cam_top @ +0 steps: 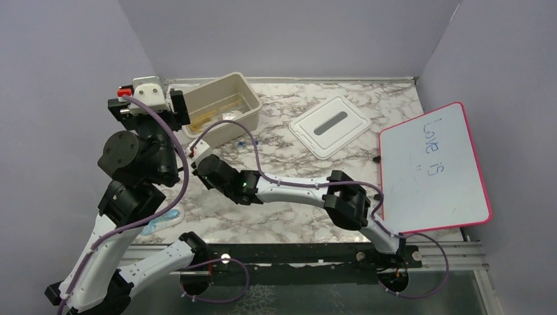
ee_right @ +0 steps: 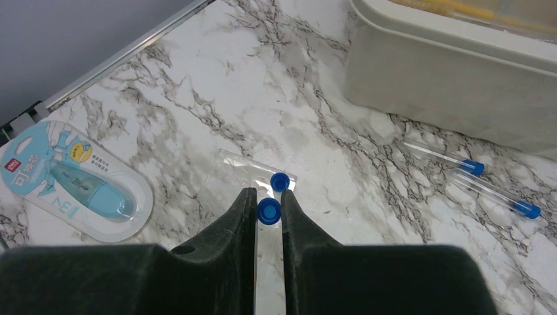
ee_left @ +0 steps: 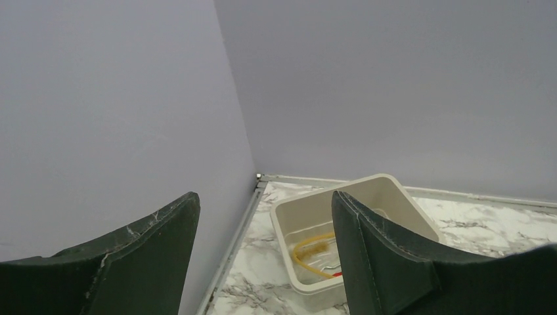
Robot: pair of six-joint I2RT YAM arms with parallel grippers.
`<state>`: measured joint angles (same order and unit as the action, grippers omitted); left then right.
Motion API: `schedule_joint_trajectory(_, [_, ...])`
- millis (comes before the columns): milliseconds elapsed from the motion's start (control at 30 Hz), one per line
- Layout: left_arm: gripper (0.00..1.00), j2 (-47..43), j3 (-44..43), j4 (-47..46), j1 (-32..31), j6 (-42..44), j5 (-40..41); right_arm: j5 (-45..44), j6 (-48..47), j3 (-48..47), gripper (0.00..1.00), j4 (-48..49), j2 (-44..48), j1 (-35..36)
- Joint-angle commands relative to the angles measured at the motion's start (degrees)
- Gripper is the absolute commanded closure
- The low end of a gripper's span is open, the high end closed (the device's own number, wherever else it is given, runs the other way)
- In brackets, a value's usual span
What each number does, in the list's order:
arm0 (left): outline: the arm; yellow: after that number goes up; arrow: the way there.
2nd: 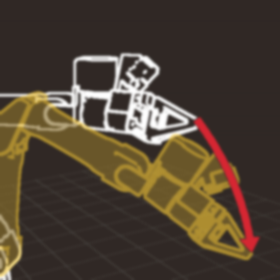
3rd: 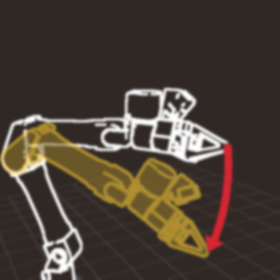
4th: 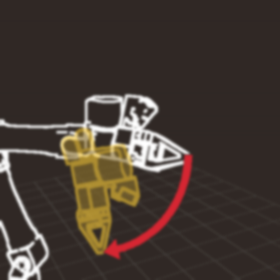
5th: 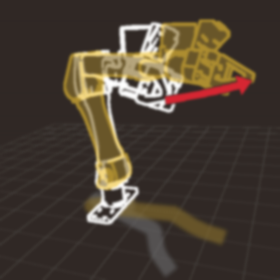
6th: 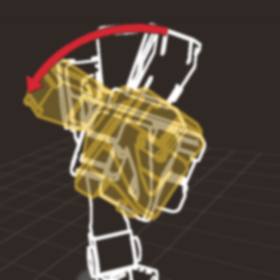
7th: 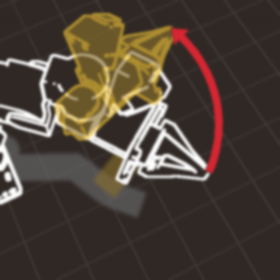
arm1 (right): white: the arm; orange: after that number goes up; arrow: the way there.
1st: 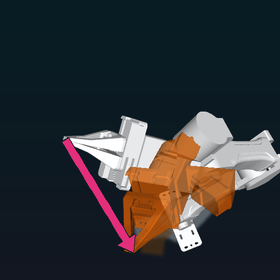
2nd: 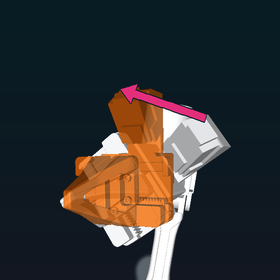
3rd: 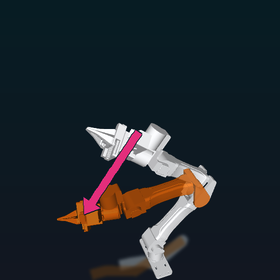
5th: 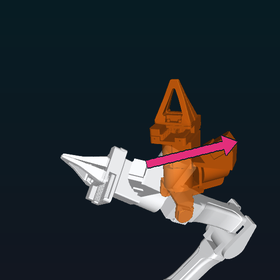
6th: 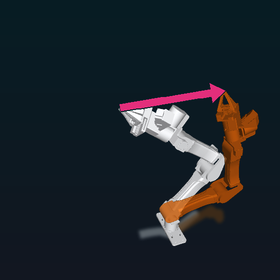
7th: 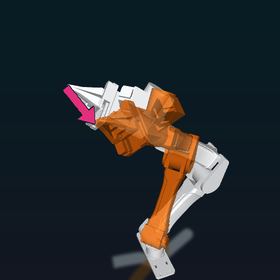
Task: Organize the chemistry lab equipment
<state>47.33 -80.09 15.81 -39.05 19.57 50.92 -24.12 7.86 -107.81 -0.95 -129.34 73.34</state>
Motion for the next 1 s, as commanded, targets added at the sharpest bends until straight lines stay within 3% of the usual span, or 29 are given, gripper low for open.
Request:
schedule_joint_trajectory(0, [0.24, -1.8, 0.2, -3.8, -0.7, 4.1, 4.0, -2.0, -0.3, -1.6, 0.84, 1.5, -1.9, 1.5])
schedule_joint_trajectory(500, [0.23, -1.8, 0.9, -4.3, -1.8, 5.7, 5.4, -7.7, -2.6, 2.9, 0.84, 9.8, -3.3, 2.3])
schedule_joint_trajectory(967, [0.23, -1.3, 0.5, -2.6, -1.8, 5.2, 5.4, -7.2, 0.1, -1.8, 0.81, 3.0, -7.3, 2.3])
